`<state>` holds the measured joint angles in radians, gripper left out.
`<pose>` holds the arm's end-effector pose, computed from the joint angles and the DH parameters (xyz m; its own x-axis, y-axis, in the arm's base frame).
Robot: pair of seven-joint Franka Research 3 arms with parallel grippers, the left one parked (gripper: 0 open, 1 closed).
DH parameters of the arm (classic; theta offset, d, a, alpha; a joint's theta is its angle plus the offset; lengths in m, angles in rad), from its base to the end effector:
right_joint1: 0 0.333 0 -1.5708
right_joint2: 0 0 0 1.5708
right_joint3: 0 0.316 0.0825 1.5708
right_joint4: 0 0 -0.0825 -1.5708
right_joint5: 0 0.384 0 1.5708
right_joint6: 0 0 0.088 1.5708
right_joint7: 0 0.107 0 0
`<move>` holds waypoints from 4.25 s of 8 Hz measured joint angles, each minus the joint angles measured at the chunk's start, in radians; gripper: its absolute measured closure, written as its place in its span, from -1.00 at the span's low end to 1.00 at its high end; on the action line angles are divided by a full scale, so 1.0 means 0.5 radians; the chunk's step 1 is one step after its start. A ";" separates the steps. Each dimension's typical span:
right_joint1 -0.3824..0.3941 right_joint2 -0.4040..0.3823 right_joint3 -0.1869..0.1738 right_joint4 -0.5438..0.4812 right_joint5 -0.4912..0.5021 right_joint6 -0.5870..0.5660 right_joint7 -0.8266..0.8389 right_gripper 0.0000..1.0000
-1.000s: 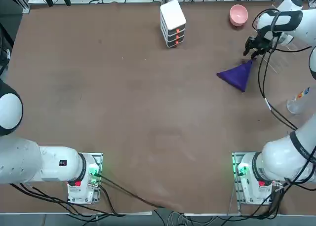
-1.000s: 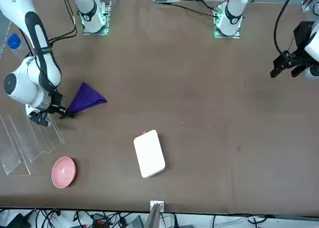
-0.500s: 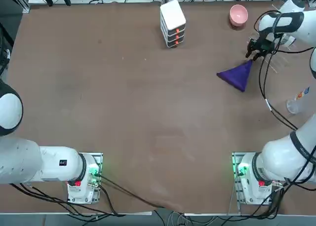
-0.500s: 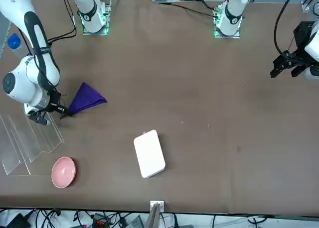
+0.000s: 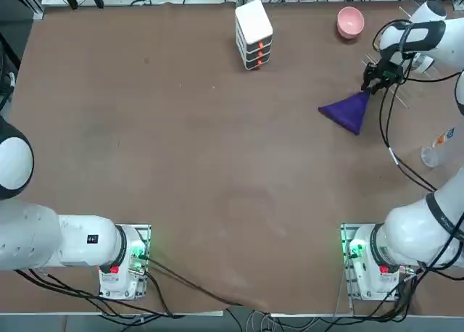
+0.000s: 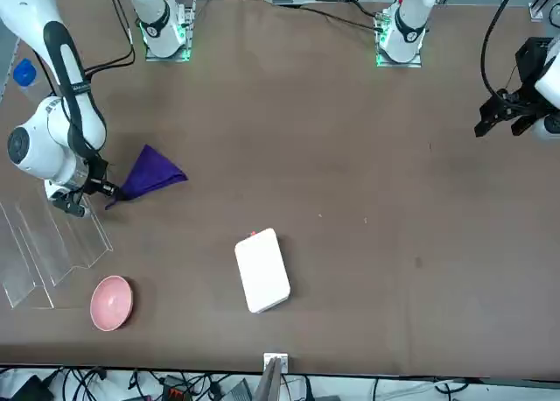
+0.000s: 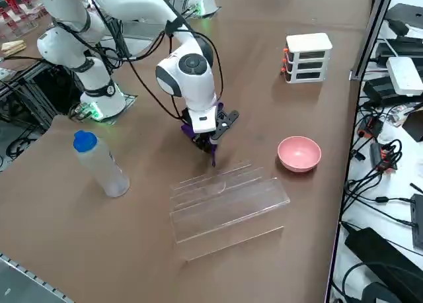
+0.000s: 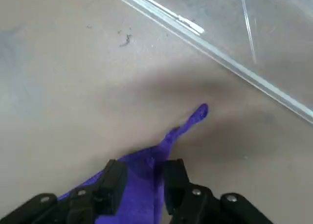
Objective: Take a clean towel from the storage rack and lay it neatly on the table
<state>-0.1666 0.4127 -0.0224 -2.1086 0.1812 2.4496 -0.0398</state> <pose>0.5626 -0.1075 0.2119 0.9563 -0.2830 -0.0737 -0.2894 -0.9521 -0.0989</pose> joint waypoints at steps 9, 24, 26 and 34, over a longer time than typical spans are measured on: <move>0.000 -0.034 -0.008 0.006 0.000 0.001 -0.001 0.93; 0.520 -0.760 0.026 -0.494 0.160 -1.244 0.280 0.86; 0.547 -0.726 0.027 -0.538 0.160 -1.131 0.279 0.42; 0.750 -0.476 0.028 -0.484 0.182 -0.333 0.565 -0.86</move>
<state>0.2085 0.1747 -0.0085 -2.3506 0.2721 2.2833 0.2427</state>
